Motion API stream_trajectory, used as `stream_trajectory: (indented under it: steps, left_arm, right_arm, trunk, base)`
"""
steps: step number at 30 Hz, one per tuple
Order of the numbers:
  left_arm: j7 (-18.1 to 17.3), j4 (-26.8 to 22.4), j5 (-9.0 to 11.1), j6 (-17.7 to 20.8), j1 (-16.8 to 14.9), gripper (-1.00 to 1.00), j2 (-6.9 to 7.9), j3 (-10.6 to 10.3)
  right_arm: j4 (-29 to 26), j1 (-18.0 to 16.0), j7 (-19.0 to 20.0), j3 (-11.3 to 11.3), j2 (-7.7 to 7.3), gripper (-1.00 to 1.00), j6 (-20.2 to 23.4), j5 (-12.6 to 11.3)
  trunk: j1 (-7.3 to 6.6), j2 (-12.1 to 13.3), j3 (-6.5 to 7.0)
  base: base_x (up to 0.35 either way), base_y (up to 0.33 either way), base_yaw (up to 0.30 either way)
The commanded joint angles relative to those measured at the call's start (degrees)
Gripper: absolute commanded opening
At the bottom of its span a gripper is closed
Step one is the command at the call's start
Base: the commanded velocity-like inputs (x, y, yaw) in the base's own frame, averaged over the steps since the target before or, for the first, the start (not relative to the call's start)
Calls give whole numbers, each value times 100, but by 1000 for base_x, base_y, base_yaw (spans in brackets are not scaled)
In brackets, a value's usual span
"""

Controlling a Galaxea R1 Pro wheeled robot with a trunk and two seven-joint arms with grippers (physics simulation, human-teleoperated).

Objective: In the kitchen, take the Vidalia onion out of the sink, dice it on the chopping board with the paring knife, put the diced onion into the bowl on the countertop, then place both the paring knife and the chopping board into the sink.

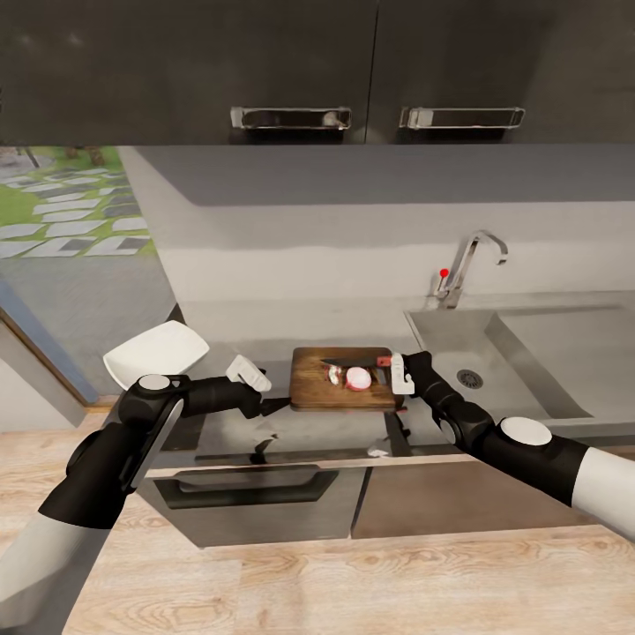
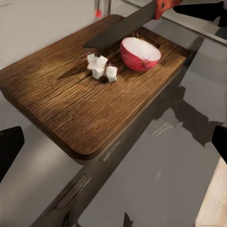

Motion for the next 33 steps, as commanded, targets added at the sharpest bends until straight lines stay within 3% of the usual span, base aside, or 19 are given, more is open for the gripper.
stream_trajectory:
  steps: [1,5,33]
  left_arm:
    - [-7,-5,7,40,-6,100,3,-5]
    - [-7,-5,7,40,-6,100,3,-5]
    - [-7,2,7,30,-6,100,18,-4]
  right_arm:
    - [-8,-14,-22,32,-5,-100,52,35]
    - [-8,-14,-22,32,-5,-100,52,35]
    - [-8,-14,-22,32,-32,-100,50,35]
  trunk:
    - [-20,33,10]
    - [-108,194,81]
    - [-108,194,81]
  base:
    - [0,0,0]
    - [0,0,0]
    - [-18,-16,0]
